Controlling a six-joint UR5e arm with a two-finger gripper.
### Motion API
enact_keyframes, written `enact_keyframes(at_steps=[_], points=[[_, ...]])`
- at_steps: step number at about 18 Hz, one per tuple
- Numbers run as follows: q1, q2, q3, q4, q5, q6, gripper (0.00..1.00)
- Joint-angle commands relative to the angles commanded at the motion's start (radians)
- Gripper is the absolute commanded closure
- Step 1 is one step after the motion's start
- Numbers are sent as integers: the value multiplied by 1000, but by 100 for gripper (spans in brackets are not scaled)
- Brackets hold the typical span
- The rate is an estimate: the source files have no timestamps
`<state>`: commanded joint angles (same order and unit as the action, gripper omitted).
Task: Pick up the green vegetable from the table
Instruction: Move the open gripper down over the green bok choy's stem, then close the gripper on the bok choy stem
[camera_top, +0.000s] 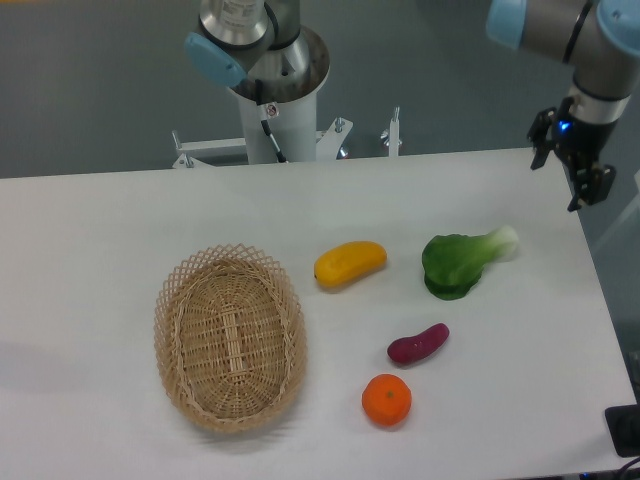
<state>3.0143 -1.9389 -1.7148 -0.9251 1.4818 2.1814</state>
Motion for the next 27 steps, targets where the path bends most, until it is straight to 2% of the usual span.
enact_keyframes(at_steps=[3, 6, 9, 13, 16, 24, 27], points=[[-2, -14, -51, 25, 5, -14, 0], [6, -17, -65, 16, -6, -23, 0], [2, -17, -107, 25, -8, -121, 0], [-15, -25, -126, 51, -8, -183, 0], [-24, -43, -135, 98, -8, -190, 0], [-48, -57, -149, 108, -6, -190, 0], [-49, -64, -157, 146, -6, -190, 0]])
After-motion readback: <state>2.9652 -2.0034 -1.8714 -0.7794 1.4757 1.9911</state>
